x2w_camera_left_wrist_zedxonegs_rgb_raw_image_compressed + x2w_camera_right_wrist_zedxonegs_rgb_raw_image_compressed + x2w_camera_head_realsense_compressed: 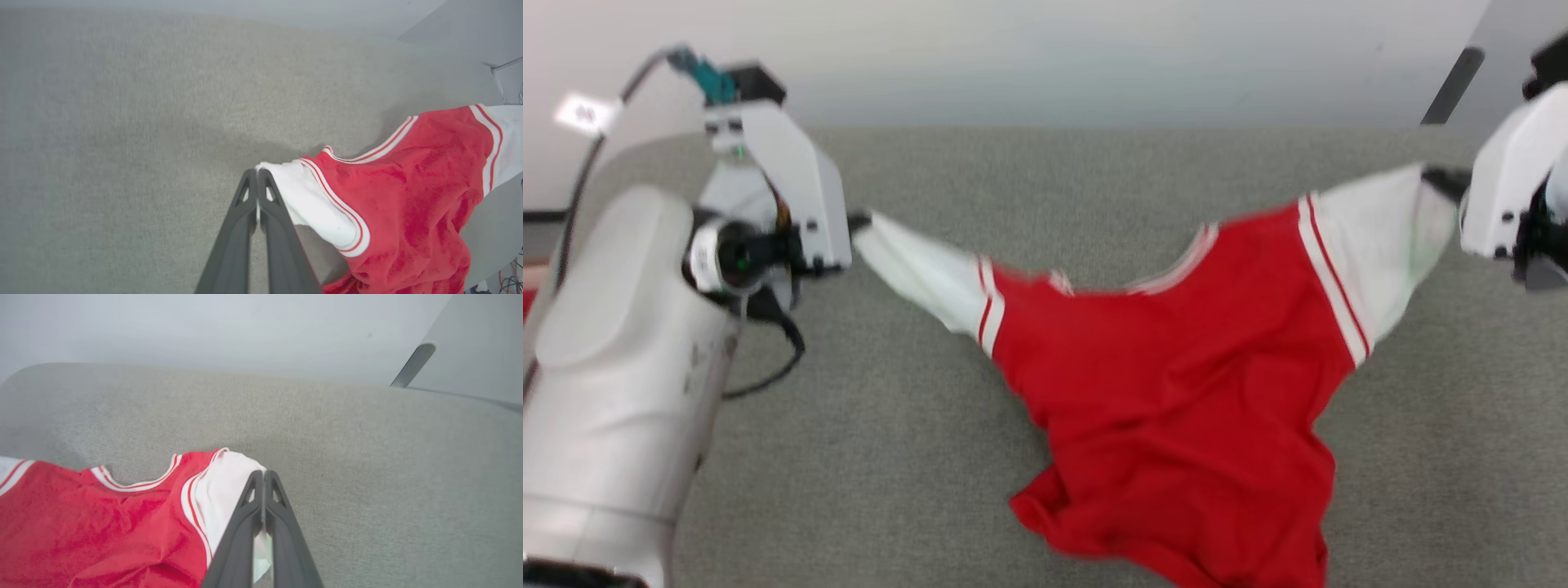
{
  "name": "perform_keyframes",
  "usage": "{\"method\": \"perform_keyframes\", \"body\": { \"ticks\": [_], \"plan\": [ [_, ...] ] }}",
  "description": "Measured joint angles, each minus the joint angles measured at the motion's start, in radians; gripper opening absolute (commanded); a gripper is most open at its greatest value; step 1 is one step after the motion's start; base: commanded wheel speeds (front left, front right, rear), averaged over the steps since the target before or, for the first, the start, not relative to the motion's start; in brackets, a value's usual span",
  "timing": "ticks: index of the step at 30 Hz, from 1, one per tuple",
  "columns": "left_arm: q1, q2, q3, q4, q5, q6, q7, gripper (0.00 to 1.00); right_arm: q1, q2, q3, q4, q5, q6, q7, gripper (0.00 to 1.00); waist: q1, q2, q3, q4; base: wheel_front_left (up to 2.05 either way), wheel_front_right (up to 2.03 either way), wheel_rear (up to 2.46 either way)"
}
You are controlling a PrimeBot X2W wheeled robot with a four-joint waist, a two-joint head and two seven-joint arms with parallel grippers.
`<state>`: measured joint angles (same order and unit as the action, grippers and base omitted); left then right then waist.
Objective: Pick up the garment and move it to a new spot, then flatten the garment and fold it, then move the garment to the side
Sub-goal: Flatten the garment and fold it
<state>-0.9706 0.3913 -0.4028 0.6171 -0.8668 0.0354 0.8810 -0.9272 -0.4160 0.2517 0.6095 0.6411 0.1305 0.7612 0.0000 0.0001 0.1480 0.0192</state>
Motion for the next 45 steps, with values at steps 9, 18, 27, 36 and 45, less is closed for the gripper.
{"method": "perform_keyframes", "body": {
  "ticks": [9,18,27,36,45],
  "plan": [
    [-0.227,-0.016,0.006,0.077,0.063,-0.085,-0.193,0.0,-0.171,-0.006,0.13,-0.022,0.001,0.0,-0.225,0.0,0.0,-0.0001,-0.109,-0.014,0.0,0.0,0.0],
    [-0.409,-0.04,0.025,0.221,0.095,-0.125,-0.39,0.0,-0.36,0.006,0.248,0.095,-0.002,0.0,-0.496,0.0,-0.0001,0.0,-0.164,-0.027,0.0,0.0,0.0],
    [-0.51,-0.051,0.028,0.332,0.083,-0.155,-0.482,0.0,-0.48,0.01,0.321,0.25,-0.01,0.0,-0.68,0.0,0.0,0.0,-0.176,-0.013,0.0,0.0,0.0],
    [-0.573,-0.057,-0.011,0.38,0.067,-0.163,-0.522,0.0,-0.556,0.018,0.391,0.347,0.045,0.0,-0.707,0.0,0.0,0.0,-0.143,0.003,0.0,0.0,0.0],
    [-0.692,-0.047,-0.059,0.318,0.066,-0.164,-0.605,0.0,-0.706,-0.005,0.45,0.361,0.047,0.0,-0.744,0.0,0.0,0.0,0.0,0.011,0.0,0.0,0.0]
  ]
}}
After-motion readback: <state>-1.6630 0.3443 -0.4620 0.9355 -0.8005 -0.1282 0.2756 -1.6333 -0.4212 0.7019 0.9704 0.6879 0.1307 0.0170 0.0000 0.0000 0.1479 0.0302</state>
